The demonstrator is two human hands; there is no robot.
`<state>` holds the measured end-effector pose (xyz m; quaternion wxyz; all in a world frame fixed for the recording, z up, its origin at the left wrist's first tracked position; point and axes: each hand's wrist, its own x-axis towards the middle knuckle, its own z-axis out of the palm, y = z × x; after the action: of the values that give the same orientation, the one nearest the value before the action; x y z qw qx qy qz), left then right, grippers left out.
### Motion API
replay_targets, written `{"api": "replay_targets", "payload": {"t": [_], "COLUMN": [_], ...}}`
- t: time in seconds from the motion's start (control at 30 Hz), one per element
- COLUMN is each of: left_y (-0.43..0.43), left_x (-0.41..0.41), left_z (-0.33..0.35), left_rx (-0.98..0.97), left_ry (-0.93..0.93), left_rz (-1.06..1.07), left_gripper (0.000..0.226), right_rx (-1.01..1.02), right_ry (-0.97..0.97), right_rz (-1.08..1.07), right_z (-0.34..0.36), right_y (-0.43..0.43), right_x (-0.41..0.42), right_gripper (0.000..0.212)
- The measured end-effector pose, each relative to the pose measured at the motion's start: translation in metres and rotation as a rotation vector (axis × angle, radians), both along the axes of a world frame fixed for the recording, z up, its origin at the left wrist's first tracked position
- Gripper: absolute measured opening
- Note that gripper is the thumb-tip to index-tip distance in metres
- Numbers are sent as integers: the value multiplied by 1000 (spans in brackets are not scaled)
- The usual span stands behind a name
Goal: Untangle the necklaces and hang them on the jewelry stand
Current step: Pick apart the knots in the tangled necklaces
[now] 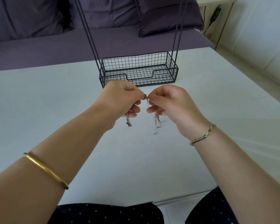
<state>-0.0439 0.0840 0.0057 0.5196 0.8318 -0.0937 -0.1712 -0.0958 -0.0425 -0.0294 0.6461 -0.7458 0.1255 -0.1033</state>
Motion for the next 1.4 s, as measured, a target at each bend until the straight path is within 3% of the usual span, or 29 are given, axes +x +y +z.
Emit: {"api": "replay_targets", "payload": {"t": [0.2, 0.5, 0.63, 0.83, 0.93, 1.07, 1.2, 1.4], "left_y": [1, -1, -1, 0, 1, 4, 7, 1], "left_x": [1, 0, 2, 9, 11, 10, 9, 5], "left_z": [0, 0, 2, 1, -4, -9, -10, -5], "left_rx": [15, 128, 88, 91, 155, 205, 235, 111], "left_ry": [35, 74, 109, 135, 96, -10, -4, 145], "left_rz": [-6, -92, -53, -23, -33, -45, -61, -40], "left_gripper": [16, 14, 14, 6, 12, 15, 12, 7], "right_rx": [-52, 63, -167, -354, -183, 98, 47, -129], "right_ry": [7, 23, 42, 37, 104, 119, 57, 12], "right_rz": [-33, -73, -69, -51, -57, -50, -133, -226], "right_z": [-3, -1, -2, 1, 4, 6, 1, -4], "right_y": [-3, -2, -6, -11, -12, -13, -15, -13], "right_x": [2, 3, 3, 0, 0, 1, 2, 1], "right_gripper": [13, 16, 15, 32, 38, 16, 21, 14]}}
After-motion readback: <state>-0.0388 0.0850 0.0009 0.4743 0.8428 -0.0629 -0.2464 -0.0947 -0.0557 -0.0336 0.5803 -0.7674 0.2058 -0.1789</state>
